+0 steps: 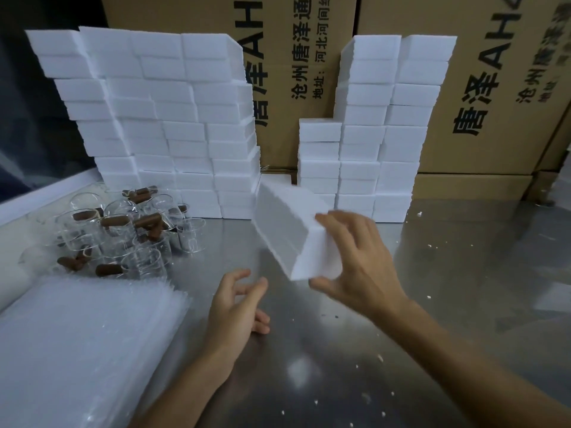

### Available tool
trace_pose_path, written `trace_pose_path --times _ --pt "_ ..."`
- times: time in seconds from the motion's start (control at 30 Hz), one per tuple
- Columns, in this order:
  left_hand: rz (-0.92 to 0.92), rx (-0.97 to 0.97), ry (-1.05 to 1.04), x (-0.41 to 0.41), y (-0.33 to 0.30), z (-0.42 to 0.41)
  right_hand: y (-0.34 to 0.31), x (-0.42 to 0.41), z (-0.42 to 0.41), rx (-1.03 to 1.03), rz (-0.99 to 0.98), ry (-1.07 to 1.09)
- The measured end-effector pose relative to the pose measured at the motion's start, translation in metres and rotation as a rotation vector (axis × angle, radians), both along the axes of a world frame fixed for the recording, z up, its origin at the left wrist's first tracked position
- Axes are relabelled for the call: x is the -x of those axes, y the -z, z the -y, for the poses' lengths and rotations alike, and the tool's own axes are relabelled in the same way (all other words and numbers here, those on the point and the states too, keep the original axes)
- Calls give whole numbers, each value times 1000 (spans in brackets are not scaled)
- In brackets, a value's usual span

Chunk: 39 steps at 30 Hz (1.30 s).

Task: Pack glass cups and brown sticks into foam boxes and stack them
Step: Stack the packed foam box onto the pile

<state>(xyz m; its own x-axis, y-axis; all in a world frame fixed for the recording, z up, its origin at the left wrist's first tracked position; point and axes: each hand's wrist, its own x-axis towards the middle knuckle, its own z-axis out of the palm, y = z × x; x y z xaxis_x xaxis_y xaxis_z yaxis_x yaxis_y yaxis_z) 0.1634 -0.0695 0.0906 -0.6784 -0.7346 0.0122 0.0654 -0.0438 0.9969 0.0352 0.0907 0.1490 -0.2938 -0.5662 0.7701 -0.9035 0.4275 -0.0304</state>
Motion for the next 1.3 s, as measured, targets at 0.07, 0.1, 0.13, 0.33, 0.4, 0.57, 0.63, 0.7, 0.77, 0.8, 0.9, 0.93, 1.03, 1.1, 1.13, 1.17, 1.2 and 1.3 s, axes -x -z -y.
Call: trace_pose_path --times 0.07,0.1,0.13,0.33,0.4,0.57,0.63,0.7,0.77,0.8,0.9,0.93,1.03,1.1,1.13,1.17,1.2,1.3 --pt "2 76 3 0 5 0 -32 24 17 36 -63 31" --pt "4 100 8 1 7 1 -49 37 27 65 -110 37" --pt "10 117 13 1 8 1 -67 51 38 89 -161 44" --pt "-13 127 51 6 9 4 -152 135 100 -20 -254 297" --pt "-24 119 70 7 8 5 -162 159 113 -101 -216 397" --pt "-50 144 58 11 11 11 -175 193 139 -247 -203 529" --pt "-50 168 57 13 16 14 -179 201 147 -285 -199 568" --pt "-45 191 48 16 18 16 -183 207 151 -307 -193 600" --pt "-53 184 31 17 15 15 -182 210 155 -315 -164 645" --pt "-64 176 21 17 14 14 -180 208 158 -315 -145 677" --pt "-74 192 13 19 17 13 -161 194 163 -303 -114 757" --pt "-67 203 12 19 20 14 -152 189 165 -280 -103 758" --pt "-54 215 14 17 20 14 -112 164 170 -126 -14 615" --pt "-50 240 31 15 17 12 -71 142 176 42 137 424" --pt "-47 251 37 15 16 11 -48 132 180 139 306 332" --pt "-42 253 41 14 16 11 -25 120 184 241 561 255" --pt "-39 248 46 13 16 11 -5 110 188 358 901 190" --pt "-38 221 49 11 12 8 17 96 195 694 1856 -13"
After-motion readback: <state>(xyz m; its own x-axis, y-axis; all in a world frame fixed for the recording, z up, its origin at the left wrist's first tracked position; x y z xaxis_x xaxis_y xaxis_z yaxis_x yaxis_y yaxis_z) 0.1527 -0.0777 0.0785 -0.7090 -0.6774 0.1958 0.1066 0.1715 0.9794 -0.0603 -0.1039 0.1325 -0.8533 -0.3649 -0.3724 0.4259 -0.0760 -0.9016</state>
